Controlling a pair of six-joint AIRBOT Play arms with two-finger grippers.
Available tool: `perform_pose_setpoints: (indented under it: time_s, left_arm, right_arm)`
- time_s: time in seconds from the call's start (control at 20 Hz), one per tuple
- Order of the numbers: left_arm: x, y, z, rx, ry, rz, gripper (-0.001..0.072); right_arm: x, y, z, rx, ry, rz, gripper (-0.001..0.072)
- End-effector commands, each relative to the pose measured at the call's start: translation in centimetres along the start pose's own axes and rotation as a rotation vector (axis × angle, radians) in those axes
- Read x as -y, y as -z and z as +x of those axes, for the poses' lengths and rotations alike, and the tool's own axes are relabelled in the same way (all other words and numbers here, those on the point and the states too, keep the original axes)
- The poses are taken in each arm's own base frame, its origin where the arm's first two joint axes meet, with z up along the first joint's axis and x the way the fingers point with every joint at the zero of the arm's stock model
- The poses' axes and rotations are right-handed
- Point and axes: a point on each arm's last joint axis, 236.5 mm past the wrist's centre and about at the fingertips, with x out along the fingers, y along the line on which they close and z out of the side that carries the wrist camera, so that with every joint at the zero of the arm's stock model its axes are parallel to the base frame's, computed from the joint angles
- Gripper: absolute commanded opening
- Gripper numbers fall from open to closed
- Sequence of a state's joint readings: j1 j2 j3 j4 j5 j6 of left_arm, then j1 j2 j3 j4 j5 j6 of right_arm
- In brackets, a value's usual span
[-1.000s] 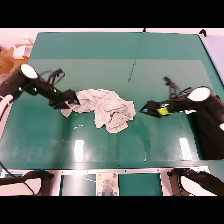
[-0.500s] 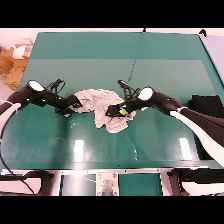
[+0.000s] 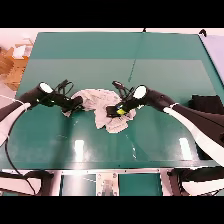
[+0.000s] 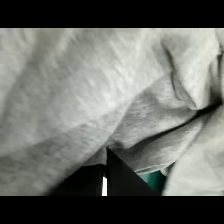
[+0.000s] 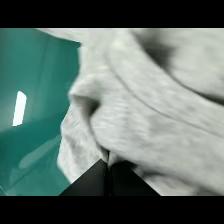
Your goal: Fold the shirts.
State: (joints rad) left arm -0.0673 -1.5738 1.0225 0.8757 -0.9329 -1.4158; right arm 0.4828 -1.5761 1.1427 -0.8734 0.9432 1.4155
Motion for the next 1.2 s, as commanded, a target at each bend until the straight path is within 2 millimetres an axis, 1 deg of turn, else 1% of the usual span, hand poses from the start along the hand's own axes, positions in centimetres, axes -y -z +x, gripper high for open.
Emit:
perform_pose_setpoints:
  time_s: [0.0, 0.1, 0.15, 0.2, 0.25, 0.3, 0.35, 0.4, 0.45, 0.5, 0.55, 0.6, 0.65, 0.7, 0.75, 0.8, 0.85, 0.9, 0.95, 1.0, 1.05, 1.1, 1.15]
  left_arm:
    - [-3.3, -0.4, -2.8, -0.056, -0.109, 0.034, 0.0018]
    - [-6.2, -1.0, -5.5, -0.079, -0.182, 0.006, 0.0018]
    - [-7.4, -1.2, -6.7, -0.088, -0.211, -0.001, 0.0017]
    - [-8.2, -1.4, -7.6, -0.09, -0.223, -0.01, 0.0018]
    - [-8.3, -1.7, -8.3, -0.087, -0.22, -0.018, 0.0018]
    - [-8.0, -2.1, -8.9, -0.081, -0.217, -0.012, 0.0018]
    - [-7.3, -2.8, -9.5, -0.067, -0.21, 0.002, 0.0018]
    - [-6.1, -3.6, -10.3, -0.047, -0.193, 0.021, 0.0018]
    - [-4.3, -4.8, -11.6, -0.002, -0.174, 0.054, 0.0018]
    - [-2.3, -5.9, -13.5, 0.052, -0.16, 0.102, 0.0018]
    - [0.0, -7.1, -16.1, 0.123, -0.149, 0.162, 0.0017]
    - [2.4, -8.0, -19.2, 0.205, -0.143, 0.221, 0.0017]
    - [5.0, -8.8, -23.1, 0.31, -0.138, 0.281, 0.0017]
    - [7.6, -8.9, -27.0, 0.412, -0.132, 0.338, 0.0017]
    - [10.3, -8.6, -31.4, 0.522, -0.13, 0.411, 0.0018]
    - [12.7, -7.7, -35.3, 0.618, -0.125, 0.463, 0.0017]
    - [15.0, -6.2, -39.2, 0.716, -0.12, 0.514, 0.0018]
    - [16.8, -4.6, -42.3, 0.796, -0.115, 0.554, 0.0017]
    - [18.4, -2.6, -45.1, 0.867, -0.11, 0.592, 0.0017]
    - [19.5, -0.7, -47.1, 0.917, -0.107, 0.62, 0.0017]
    - [20.4, 1.2, -48.8, 0.96, -0.105, 0.645, 0.0018]
    - [20.9, 2.6, -49.8, 0.988, -0.104, 0.661, 0.0018]
    - [21.2, 3.7, -50.5, 1.008, -0.103, 0.673, 0.0018]
  right_arm:
    - [6.2, 0.6, -5.9, -0.03, 0.181, 0.019, 0.001]
    - [10.8, -0.2, -12.1, 0.048, 0.28, 0.09, 0.001]
    - [12.6, -0.3, -14.8, 0.09, 0.3, 0.139, 0.001]
    - [14.3, -0.3, -17.3, 0.132, 0.309, 0.197, 0.001]
    - [15.7, -0.3, -19.1, 0.168, 0.315, 0.24, 0.001]
    - [16.5, -0.3, -20.2, 0.197, 0.306, 0.266, 0.001]
    - [16.3, -0.6, -20.8, 0.219, 0.275, 0.27, 0.001]
    - [15.5, -0.9, -21.2, 0.242, 0.222, 0.267, 0.001]
    - [14.4, -1.5, -21.9, 0.266, 0.176, 0.253, 0.001]
    - [13.3, -2.0, -23.0, 0.288, 0.147, 0.234, 0.001]
    - [12.0, -2.8, -24.6, 0.324, 0.13, 0.199, 0.001]
    - [10.1, -3.7, -27.0, 0.378, 0.119, 0.149, 0.001]
    - [8.1, -4.8, -29.9, 0.45, 0.116, 0.091, 0.0009]
    - [5.6, -5.9, -33.7, 0.547, 0.115, 0.028, 0.001]
    - [2.9, -6.5, -38.0, 0.657, 0.123, -0.037, 0.001]
    - [0.3, -6.6, -42.0, 0.755, 0.143, -0.102, 0.001]
    - [-2.2, -6.2, -45.8, 0.852, 0.177, -0.165, 0.001]
    - [-4.8, -5.3, -49.6, 0.951, 0.213, -0.226, 0.001]
    - [-7.0, -4.2, -52.6, 1.035, 0.247, -0.277, 0.001]
    - [-9.2, -2.9, -55.4, 1.116, 0.283, -0.326, 0.001]
    - [-10.9, -1.7, -57.7, 1.187, 0.32, -0.369, 0.001]
    - [-12.1, -0.8, -59.4, 1.243, 0.351, -0.391, 0.001]
    - [-12.9, -0.1, -60.7, 1.288, 0.371, -0.407, 0.001]
